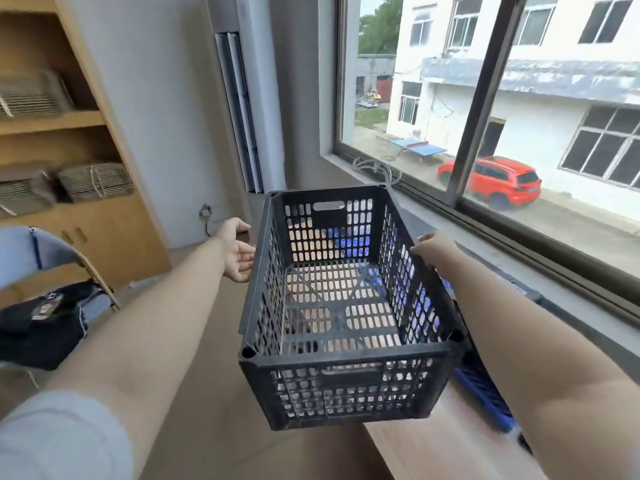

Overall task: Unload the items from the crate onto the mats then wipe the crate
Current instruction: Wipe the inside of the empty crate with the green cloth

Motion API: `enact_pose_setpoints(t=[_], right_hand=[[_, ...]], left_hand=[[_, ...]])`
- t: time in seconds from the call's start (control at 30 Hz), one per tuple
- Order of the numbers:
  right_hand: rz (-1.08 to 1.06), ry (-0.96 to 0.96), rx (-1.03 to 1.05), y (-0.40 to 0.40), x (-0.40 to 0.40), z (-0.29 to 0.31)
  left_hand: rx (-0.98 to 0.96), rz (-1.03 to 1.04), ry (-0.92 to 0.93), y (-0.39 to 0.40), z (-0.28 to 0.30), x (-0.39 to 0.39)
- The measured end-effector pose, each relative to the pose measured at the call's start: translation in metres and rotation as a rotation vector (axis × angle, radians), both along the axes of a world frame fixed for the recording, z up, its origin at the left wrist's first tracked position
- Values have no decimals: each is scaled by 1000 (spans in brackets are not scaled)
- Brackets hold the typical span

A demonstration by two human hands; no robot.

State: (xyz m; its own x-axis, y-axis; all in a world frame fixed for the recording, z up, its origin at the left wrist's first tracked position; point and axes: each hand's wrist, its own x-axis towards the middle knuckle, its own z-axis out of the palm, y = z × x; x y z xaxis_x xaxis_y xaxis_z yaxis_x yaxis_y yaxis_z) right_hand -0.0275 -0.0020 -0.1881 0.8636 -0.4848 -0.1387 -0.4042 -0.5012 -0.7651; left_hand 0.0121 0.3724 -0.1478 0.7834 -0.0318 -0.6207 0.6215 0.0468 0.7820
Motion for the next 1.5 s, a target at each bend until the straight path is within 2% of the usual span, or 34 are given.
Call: enact_pose_setpoints(t=[0.23, 0.43, 0.6, 0.97, 1.5], right_hand=[[50, 70, -91, -10, 82, -26], [20, 91, -148, -23, 122, -61], [11, 106, -143, -35, 144, -66], [59, 108, -169, -33, 158, -70], [109, 179, -250, -24, 165, -80]], left_hand=[[107, -2, 67, -14, -19, 60], [136, -28, 123, -27, -46, 87], [139, -61, 150, -35, -54, 104], [36, -77, 267, -30, -58, 119], [19, -100, 285, -20, -66, 118]])
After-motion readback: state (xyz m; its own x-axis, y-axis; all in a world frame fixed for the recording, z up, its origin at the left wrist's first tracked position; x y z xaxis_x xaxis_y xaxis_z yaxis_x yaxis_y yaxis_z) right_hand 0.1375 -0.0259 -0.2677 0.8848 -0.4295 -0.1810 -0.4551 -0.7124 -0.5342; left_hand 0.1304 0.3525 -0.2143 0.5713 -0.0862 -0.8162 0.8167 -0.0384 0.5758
